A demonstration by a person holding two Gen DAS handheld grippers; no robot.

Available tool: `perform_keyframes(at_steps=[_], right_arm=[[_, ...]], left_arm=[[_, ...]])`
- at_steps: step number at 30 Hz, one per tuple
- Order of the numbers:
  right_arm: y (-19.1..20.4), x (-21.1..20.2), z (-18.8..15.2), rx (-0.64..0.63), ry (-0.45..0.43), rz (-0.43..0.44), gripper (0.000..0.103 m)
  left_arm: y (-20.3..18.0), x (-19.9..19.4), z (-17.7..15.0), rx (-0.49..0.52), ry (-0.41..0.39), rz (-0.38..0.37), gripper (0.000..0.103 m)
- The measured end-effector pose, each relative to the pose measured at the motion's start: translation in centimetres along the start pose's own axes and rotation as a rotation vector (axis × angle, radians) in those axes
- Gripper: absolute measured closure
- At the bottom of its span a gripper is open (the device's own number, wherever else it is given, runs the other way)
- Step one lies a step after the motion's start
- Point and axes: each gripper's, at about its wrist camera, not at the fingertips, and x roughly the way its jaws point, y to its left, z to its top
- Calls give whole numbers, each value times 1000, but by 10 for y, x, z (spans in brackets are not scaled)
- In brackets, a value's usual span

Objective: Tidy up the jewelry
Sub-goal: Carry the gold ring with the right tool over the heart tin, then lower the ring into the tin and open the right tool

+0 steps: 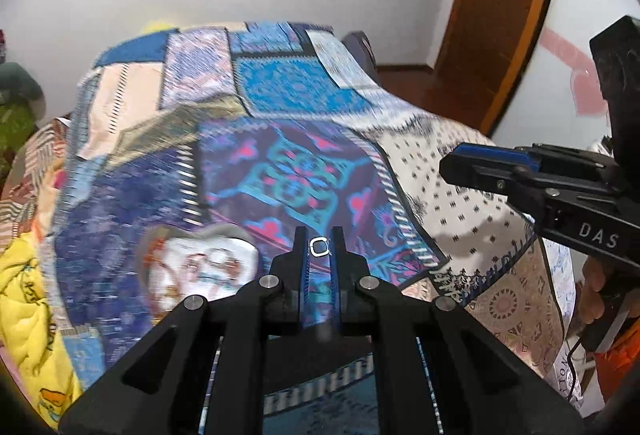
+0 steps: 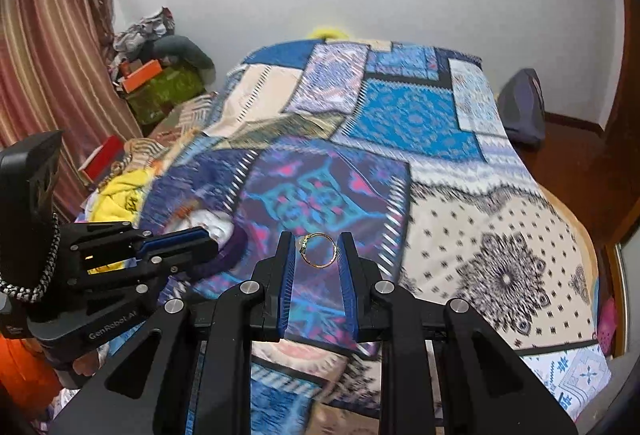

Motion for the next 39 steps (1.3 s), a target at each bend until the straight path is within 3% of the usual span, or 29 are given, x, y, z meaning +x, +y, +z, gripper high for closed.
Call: perform_keyframes(at_steps=[10,16,30,39], right_arm=[[38,3,20,-34,-49,50,84],[57,13,28,-50,-58,87,84],[85,65,17,-72,44,159,84],[90,88,8,-84,110,161,84]], left_arm=[[40,-55,8,-50,-128,66,95],[69,-69,7,-96,-163,96,95],[94,-29,-26,-153,-58,67,95],[87,-7,-45,-111,-6,56,95]])
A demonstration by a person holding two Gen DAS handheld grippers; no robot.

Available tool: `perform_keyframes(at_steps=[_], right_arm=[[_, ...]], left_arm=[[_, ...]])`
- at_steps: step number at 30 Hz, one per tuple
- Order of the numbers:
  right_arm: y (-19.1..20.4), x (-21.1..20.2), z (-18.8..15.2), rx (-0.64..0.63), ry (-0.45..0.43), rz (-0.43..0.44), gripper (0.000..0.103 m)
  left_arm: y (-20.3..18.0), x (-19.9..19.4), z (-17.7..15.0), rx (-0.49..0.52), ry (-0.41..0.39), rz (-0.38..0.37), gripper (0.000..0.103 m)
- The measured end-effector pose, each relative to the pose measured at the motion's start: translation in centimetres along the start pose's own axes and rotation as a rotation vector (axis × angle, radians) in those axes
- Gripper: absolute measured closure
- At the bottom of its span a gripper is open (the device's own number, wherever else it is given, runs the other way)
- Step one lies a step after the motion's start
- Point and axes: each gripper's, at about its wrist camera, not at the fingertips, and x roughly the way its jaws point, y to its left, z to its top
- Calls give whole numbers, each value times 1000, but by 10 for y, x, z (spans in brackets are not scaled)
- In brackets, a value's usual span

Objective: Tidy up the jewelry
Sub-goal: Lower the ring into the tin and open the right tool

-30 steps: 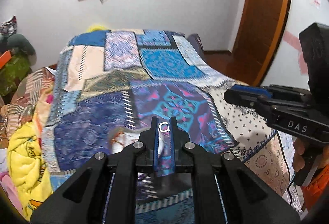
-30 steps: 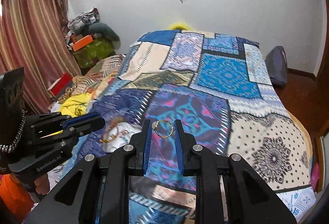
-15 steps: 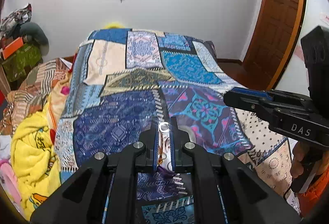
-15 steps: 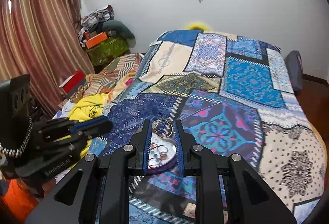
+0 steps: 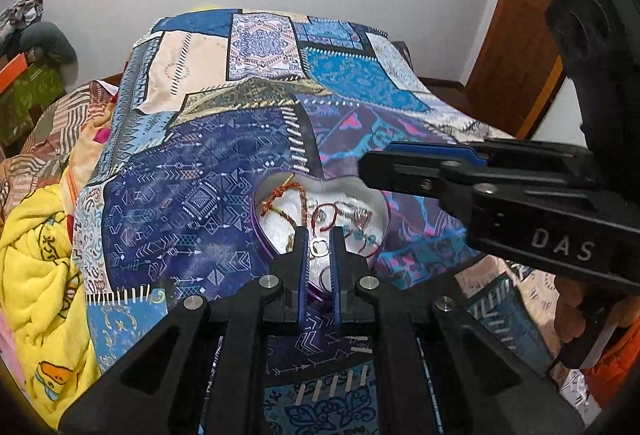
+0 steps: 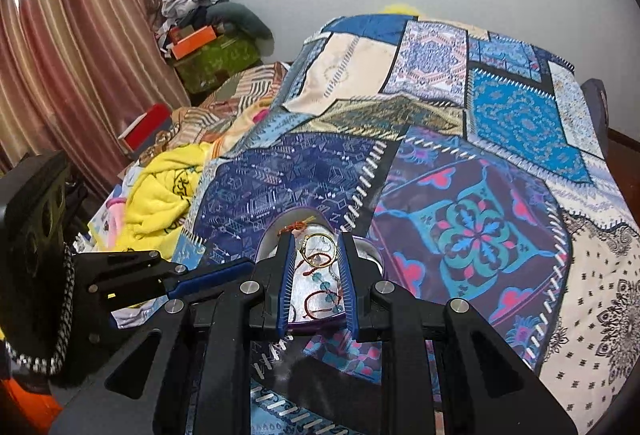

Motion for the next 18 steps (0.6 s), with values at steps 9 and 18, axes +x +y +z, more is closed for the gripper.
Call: perform_keyframes(at_steps=[9,18], right_arm=[[1,12,-3,3,37,14,83],[-4,15,0,36,69,36,83]], left_arm=[[3,5,-2,-6,13,-14,95],[1,3,-2,4,15,-7,93]])
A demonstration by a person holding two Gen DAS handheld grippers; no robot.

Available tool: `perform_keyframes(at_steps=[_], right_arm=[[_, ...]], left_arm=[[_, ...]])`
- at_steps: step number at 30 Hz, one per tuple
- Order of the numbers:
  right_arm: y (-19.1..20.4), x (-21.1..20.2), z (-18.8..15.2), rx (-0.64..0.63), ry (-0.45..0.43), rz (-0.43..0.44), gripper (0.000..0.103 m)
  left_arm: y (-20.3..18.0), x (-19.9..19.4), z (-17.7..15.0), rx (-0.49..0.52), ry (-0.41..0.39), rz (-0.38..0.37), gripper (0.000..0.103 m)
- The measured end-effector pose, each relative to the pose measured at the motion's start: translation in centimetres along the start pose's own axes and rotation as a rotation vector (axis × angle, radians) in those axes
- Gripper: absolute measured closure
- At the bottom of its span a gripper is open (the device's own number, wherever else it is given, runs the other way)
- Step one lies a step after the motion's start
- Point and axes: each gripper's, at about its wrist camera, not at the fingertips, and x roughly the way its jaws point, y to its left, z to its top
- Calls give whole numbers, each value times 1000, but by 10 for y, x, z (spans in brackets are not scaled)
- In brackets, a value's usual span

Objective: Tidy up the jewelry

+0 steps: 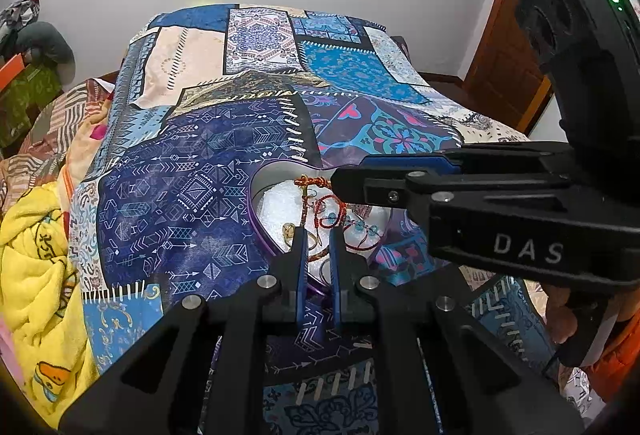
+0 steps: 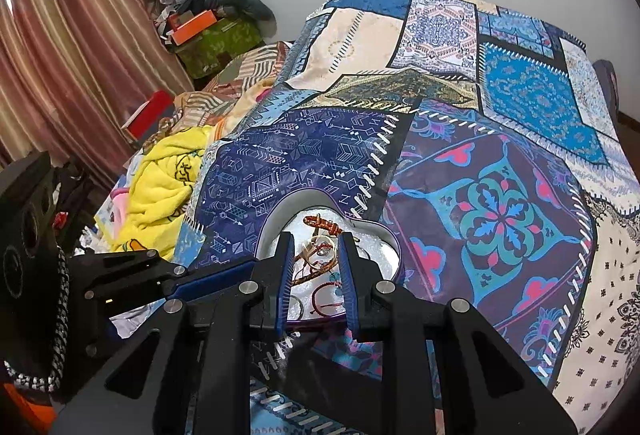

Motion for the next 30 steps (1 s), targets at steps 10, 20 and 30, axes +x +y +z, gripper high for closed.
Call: perform_keyframes(at_steps=[10,20,30], right_arm=[[6,-31,5,-19,-58,-28,82],[34,-120,11,-68,-251,-78,82],[80,-238,-18,-121,-560,-109,82]], left_arm=[[1,-18,8,-14,-30,11,88],[-2,-95,34,-39,-194,65,88],[-39,-233,34,-37,-513,108,79]])
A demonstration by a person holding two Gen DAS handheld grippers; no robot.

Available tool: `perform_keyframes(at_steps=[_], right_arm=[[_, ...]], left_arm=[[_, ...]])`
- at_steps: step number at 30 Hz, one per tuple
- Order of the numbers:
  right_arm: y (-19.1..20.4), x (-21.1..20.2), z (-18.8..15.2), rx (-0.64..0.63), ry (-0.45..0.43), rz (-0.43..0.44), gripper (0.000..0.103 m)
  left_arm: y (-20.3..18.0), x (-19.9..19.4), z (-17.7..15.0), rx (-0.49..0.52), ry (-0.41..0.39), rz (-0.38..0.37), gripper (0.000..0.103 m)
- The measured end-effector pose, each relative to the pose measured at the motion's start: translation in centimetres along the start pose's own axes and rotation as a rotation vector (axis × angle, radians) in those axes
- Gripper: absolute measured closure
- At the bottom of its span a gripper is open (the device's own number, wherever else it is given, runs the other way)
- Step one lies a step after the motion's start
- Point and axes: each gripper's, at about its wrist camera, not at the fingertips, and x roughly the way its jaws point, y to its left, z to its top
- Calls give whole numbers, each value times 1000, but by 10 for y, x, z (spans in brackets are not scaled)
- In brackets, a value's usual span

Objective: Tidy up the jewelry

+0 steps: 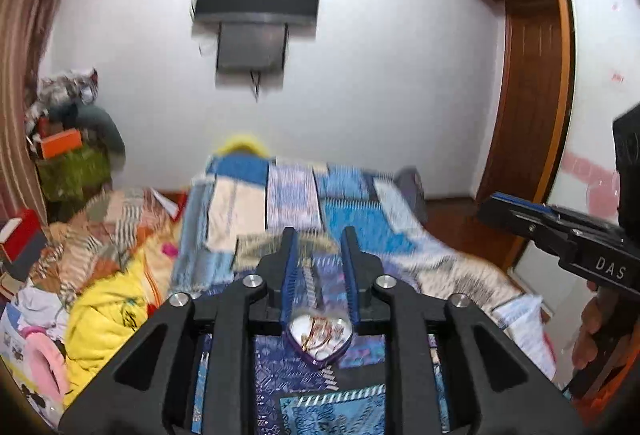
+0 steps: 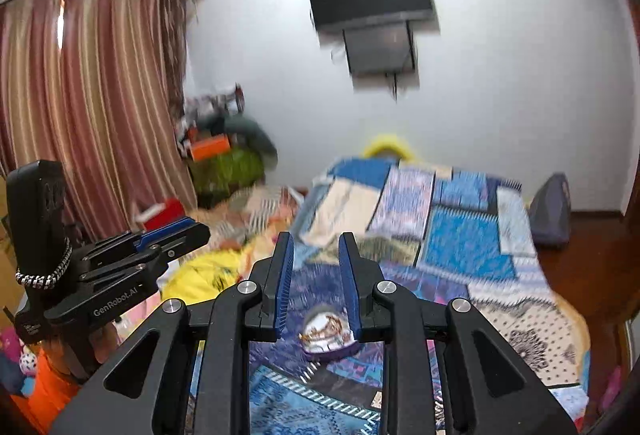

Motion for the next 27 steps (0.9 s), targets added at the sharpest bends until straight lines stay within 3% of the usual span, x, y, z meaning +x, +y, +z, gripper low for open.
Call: perform_keyframes(at_steps=[2,3,5,7,10,16,27], right_arm=[[7,-16,1,-7,-41,-9,80],[13,-26,0,-11,-68,-16,74],[19,-38,0,-11,-107,-26,60],[25,-49,-2,-12,-147,-49,42],[30,-56,-3,-13,-185,-88,25],[39,-58,-4,-45,-226,-160,3],[37,-68,-13,-48,-230,-170,0]], left_arm=[[-6,-25,4,3,-55,9,77],[-8,-34,5,6,-75,15,74],[-13,-54,6,12,-116,29,64],[-18,-73,5,17,-154,55,45],[-22,-97,4,13,-202,80,29],[-27,-119,0,25,-245,108,5],[-28,-122,-6,18,-250,136,1]])
